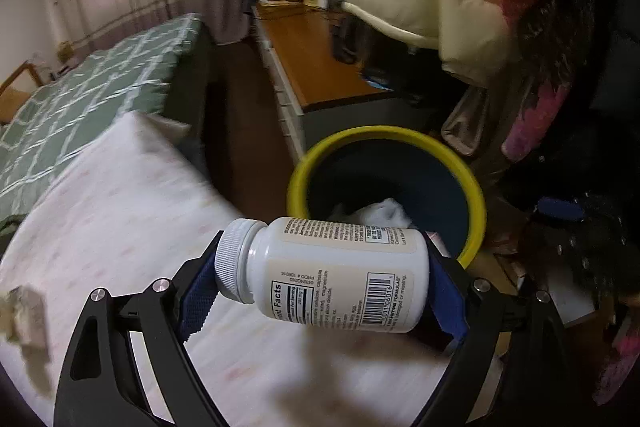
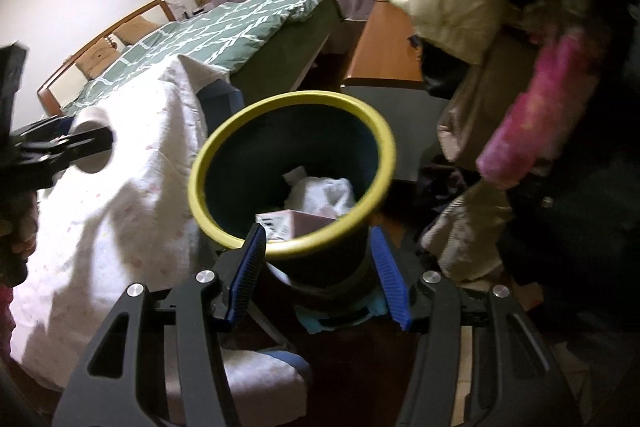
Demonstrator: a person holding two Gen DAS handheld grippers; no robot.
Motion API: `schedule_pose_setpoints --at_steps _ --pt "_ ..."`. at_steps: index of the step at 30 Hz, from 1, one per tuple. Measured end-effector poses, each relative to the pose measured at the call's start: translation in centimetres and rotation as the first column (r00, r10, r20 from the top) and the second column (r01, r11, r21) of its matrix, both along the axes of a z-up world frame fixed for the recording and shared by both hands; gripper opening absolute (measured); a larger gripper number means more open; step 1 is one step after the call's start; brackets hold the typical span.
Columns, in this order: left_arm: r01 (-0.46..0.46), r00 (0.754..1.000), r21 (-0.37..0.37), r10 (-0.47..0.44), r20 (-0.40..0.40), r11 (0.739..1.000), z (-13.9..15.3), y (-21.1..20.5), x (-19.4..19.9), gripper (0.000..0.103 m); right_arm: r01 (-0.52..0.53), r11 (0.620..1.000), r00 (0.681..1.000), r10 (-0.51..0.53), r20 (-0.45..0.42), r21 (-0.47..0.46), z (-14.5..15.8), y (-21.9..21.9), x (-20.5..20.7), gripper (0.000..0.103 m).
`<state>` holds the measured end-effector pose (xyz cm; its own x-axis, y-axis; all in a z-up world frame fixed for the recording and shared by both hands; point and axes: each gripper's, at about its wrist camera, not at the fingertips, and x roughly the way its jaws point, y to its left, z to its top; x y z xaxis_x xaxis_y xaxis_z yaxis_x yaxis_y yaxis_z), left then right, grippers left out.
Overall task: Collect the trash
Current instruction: 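Carry the bottle with the left tool over the bin and release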
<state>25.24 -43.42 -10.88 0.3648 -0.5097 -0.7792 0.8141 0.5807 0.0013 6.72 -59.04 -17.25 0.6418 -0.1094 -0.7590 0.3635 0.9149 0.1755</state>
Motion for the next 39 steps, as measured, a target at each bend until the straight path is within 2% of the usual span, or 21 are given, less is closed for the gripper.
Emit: schedule_pose_setpoints --at_steps 5,10,12,17,23,30,33,36,39 --pt "0.036 0.998 0.026 -0.034 -0.06 0.999 -2.8 -6.1 0.4 0.087 0.031 1.0 1.0 -0.031 -0.003 0.001 0.1 -1.5 -1.8 0.053" --pt "0.022 0.995 0.071 -0.015 -0.094 0.997 -5.7 -10.5 1.3 0.088 0.04 0.999 0.999 -0.04 -0.005 0.002 0.0 -2.3 -2.7 0.056" --pt "0.013 0.995 0.082 -0.004 -0.101 0.997 -6.4 -11.5 1.4 0.097 0.04 0.999 0.999 -0.04 -0.009 0.008 -0.2 -2.5 -2.6 0.057" --pt "-0.017 0.994 0.044 0.022 -0.11 0.999 -5.3 -10.2 1.8 0.097 0.029 0.999 0.999 -0.028 -0.014 0.02 -0.5 -2.2 -2.1 0.057" --pt "-0.082 0.995 -0.042 0.08 -0.066 0.996 -1.7 -3.4 1.0 0.098 -0.001 1.0 1.0 0.002 -0.021 0.022 -0.9 -1.0 -1.2 0.057" --pt "-0.232 0.972 -0.127 0.226 -0.055 0.964 0.9 8.0 0.5 0.098 -0.032 0.999 0.999 0.032 -0.028 0.006 -0.7 0.5 0.3 0.057" --pt "-0.307 0.952 -0.139 0.306 -0.029 0.942 1.4 13.3 0.1 0.098 -0.036 0.999 0.999 0.036 -0.022 -0.008 0.0 1.1 0.9 0.057" --pt "-0.386 0.919 -0.133 0.393 0.025 0.913 1.8 18.5 0.1 0.098 -0.051 0.999 0.999 0.051 -0.013 -0.016 0.8 2.0 1.8 0.057" --pt "-0.495 0.861 -0.122 0.504 0.064 0.861 1.8 24.2 0.9 0.098 -0.086 0.996 0.996 0.086 0.002 -0.029 1.8 3.7 3.2 0.057"
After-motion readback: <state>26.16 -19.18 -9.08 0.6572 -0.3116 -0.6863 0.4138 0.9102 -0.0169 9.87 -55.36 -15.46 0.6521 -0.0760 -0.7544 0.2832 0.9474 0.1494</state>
